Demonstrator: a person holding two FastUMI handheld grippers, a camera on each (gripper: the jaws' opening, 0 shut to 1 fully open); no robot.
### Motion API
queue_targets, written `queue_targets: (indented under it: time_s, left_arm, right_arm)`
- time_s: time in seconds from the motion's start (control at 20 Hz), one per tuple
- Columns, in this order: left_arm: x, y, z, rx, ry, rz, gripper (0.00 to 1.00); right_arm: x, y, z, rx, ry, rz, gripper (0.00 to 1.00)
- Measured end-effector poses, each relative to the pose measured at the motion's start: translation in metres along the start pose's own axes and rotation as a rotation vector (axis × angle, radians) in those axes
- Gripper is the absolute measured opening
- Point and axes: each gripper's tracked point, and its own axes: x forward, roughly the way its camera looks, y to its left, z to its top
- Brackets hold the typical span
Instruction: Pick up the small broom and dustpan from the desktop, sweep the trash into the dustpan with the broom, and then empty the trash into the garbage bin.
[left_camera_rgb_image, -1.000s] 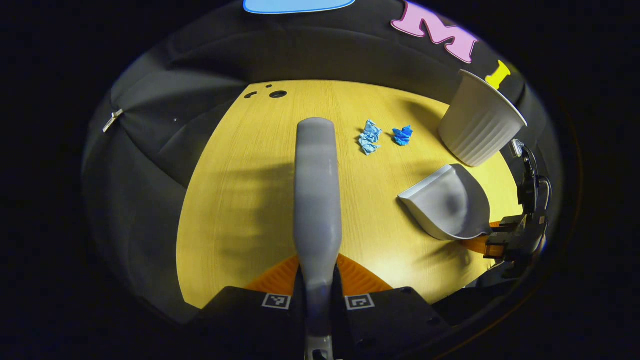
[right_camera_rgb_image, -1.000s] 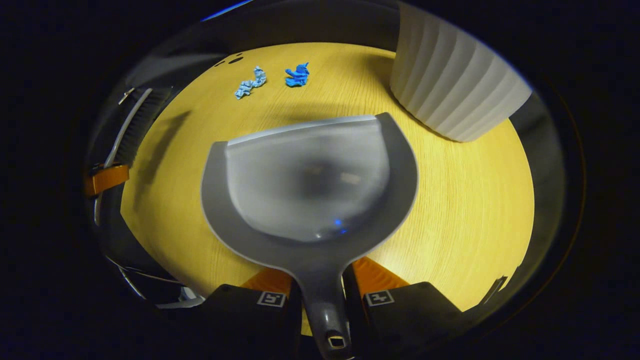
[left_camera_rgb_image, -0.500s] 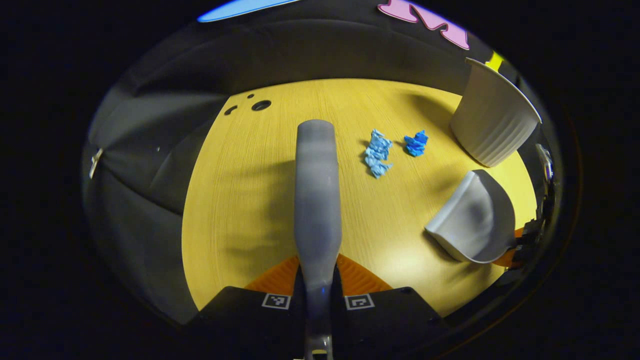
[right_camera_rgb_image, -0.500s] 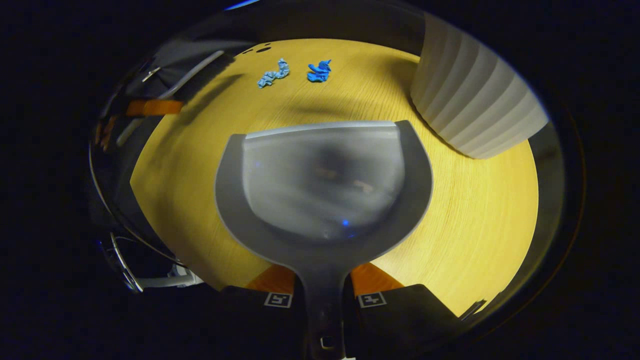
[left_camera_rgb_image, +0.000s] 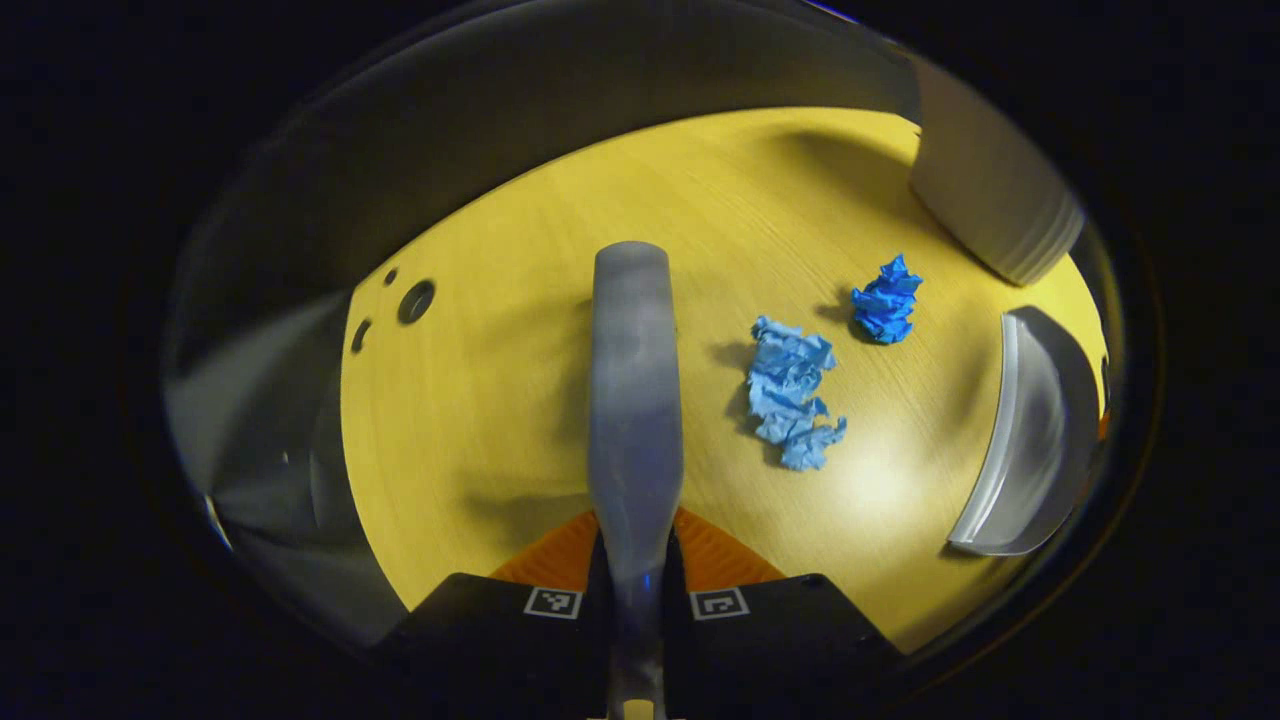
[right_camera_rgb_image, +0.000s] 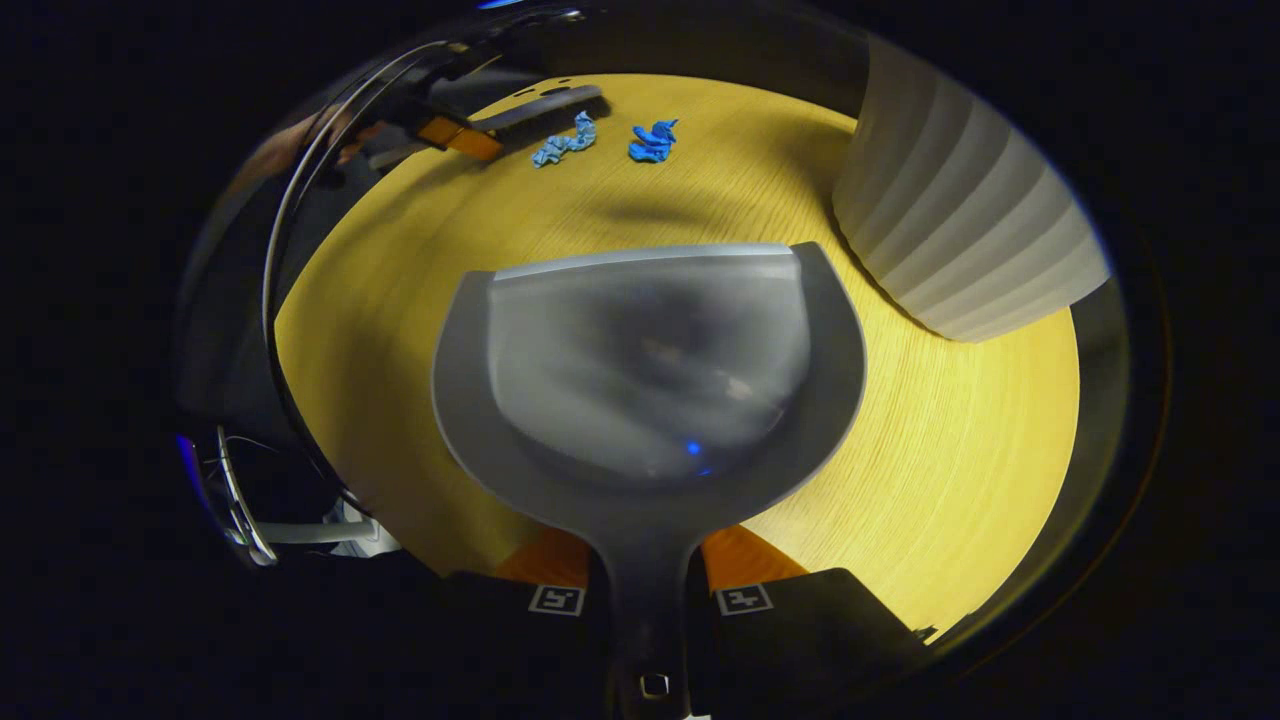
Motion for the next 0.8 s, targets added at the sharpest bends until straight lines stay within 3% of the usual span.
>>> queue_targets:
  time_s: [0.15, 0.2, 0.35, 0.8]
  left_arm:
    - [0.008, -0.010, 0.028, 0.155, -0.024, -0.022, 0.25]
    - [0.008, -0.017, 0.034, 0.202, -0.030, -0.046, 0.22]
    - [0.008, -0.042, 0.045, 0.315, -0.043, -0.121, 0.26]
    - [-0.026, -0.138, 0.024, 0.351, 0.019, -0.352, 0.27]
  right_arm:
    - [0.004, -0.005, -0.001, -0.015, 0.001, 0.012, 0.33]
    - [0.004, -0.006, -0.002, -0.022, 0.001, 0.016, 0.33]
    - [0.006, -0.011, 0.000, -0.035, 0.002, 0.027, 0.33]
    - [0.007, -0.013, 0.002, -0.056, -0.011, 0.065, 0.33]
